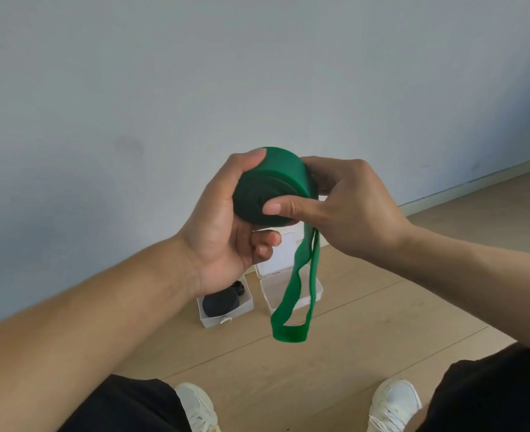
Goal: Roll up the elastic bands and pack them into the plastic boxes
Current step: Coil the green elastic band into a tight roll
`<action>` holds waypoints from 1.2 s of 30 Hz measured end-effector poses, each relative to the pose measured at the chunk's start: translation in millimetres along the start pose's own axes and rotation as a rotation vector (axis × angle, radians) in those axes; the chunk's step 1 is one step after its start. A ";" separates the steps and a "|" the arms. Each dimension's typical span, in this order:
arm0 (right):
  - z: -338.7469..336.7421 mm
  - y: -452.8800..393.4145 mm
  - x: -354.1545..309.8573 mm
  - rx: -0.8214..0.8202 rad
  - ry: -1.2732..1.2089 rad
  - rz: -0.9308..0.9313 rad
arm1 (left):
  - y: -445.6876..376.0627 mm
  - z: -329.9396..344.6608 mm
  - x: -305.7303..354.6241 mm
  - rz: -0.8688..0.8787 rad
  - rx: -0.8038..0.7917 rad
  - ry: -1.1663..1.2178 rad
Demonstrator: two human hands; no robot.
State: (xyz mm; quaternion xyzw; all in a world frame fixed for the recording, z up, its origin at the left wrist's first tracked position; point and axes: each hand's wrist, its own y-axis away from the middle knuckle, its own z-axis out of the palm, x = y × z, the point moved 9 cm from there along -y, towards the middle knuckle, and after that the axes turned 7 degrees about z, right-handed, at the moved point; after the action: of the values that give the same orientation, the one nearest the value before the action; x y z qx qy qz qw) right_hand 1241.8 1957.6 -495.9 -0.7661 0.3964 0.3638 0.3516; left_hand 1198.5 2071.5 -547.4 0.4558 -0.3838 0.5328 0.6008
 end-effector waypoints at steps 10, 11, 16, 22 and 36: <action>-5.3 -1.5 12.4 -0.023 0.398 0.087 | -3.2 -21.6 -7.8 -0.084 -0.003 -0.315; -2.3 0.1 10.1 -0.021 0.473 0.060 | -1.4 -16.3 -7.9 -0.063 -0.024 -0.384; 8.0 3.7 2.7 -0.014 0.455 -0.067 | -4.9 -10.3 -8.7 0.076 0.120 -0.478; 5.8 -1.6 -0.5 -0.132 0.131 -0.041 | -5.6 -2.9 -8.8 0.020 0.056 -0.326; 5.2 -7.7 29.6 -0.159 -0.140 0.037 | -9.5 -2.3 -13.5 -0.063 -0.022 0.025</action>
State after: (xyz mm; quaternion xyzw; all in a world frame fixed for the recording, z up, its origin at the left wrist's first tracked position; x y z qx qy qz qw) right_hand 1259.5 1954.9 -521.3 -0.7568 0.3549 0.4533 0.3097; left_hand 1205.9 2069.6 -562.2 0.4545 -0.3676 0.5149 0.6270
